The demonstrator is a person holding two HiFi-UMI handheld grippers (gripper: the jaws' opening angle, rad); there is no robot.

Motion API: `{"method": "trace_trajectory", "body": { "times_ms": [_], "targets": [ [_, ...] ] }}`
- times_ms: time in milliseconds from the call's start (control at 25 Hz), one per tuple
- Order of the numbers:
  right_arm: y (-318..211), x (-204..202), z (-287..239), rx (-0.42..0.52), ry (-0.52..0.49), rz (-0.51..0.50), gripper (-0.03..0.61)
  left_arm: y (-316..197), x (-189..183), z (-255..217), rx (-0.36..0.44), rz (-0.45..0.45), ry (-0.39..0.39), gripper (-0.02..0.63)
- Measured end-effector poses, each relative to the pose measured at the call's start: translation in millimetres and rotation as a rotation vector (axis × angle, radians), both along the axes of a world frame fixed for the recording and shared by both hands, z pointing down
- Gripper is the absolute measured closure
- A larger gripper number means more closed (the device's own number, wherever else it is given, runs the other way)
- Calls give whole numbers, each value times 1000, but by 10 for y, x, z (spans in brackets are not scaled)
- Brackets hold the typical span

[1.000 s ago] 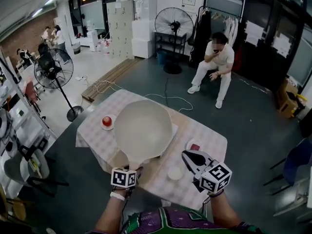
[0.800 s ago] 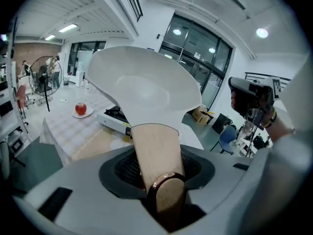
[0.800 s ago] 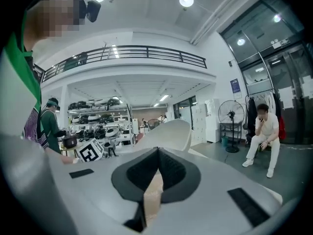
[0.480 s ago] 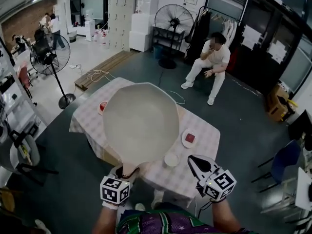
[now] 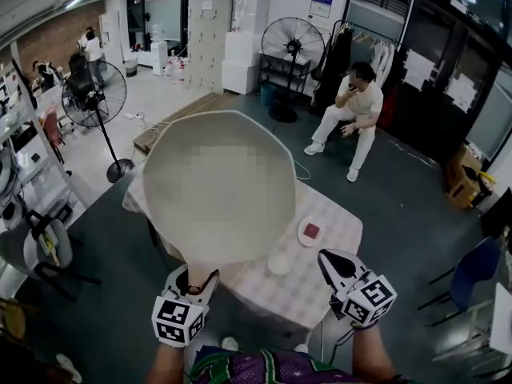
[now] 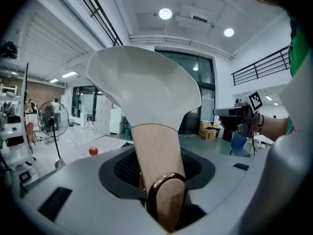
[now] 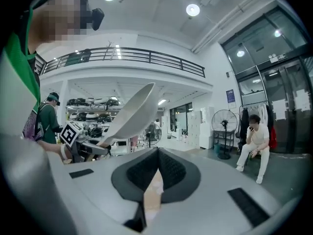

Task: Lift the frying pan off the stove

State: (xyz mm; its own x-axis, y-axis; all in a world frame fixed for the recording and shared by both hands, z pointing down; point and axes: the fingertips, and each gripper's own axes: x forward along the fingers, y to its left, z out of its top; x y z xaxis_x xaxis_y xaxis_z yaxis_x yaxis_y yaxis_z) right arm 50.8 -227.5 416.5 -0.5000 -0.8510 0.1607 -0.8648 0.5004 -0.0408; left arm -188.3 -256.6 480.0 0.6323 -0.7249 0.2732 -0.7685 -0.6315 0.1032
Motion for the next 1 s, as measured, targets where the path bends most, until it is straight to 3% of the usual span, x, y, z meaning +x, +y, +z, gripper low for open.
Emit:
{"method": "trace_trajectory", "body": {
  "times_ms": [200, 520, 720, 1000],
  "targets": [
    [125, 589, -201, 48, -17, -13, 572, 136, 386, -401, 72, -96, 44, 407],
    [313, 1529, -646, 145, -89, 65, 572, 285, 858, -973, 161, -255, 91, 407],
    [254, 1722, -702, 146, -144, 62, 572, 361, 857, -1207, 201, -336, 57, 407],
    [162, 1607, -765, 179, -154, 11, 572, 458, 650, -1331, 212, -408, 72, 407]
  ]
}}
